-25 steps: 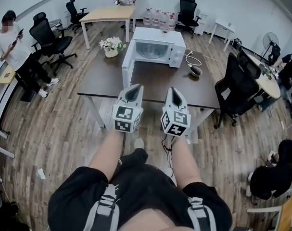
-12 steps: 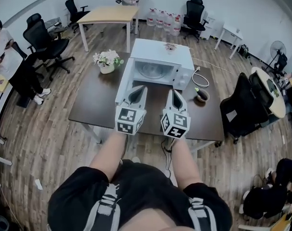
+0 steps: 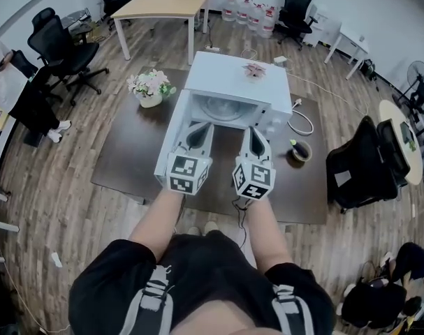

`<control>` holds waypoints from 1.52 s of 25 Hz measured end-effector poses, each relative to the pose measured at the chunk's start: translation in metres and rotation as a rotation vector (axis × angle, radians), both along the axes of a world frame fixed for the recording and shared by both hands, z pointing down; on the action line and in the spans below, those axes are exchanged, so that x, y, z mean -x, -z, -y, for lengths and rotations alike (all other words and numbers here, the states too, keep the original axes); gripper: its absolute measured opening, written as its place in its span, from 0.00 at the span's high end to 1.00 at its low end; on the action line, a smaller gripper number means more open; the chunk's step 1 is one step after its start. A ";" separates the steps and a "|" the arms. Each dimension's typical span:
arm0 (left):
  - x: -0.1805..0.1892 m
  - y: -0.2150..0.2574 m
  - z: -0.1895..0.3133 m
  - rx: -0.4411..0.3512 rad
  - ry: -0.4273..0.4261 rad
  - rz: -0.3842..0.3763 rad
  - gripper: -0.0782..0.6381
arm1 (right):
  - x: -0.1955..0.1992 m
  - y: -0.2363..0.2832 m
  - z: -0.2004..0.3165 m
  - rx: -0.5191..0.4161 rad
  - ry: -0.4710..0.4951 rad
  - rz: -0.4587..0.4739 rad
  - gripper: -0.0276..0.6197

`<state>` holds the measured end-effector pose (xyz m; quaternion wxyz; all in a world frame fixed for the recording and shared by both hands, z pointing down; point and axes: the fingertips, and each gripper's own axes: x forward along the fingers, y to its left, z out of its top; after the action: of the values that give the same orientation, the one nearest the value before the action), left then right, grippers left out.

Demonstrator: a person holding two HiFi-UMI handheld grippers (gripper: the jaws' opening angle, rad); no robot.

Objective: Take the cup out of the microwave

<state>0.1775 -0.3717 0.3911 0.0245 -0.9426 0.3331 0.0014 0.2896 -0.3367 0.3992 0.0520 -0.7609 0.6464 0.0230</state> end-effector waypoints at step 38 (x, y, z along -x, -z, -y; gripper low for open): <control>-0.039 -0.121 0.141 0.202 0.220 0.124 0.90 | -0.072 -0.246 0.331 0.377 0.012 -0.005 0.32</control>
<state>0.2169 -0.5125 0.5123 -0.0498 -0.8963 0.4307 -0.0927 0.3621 -0.6673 0.6448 -0.0929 -0.7533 0.6438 -0.0971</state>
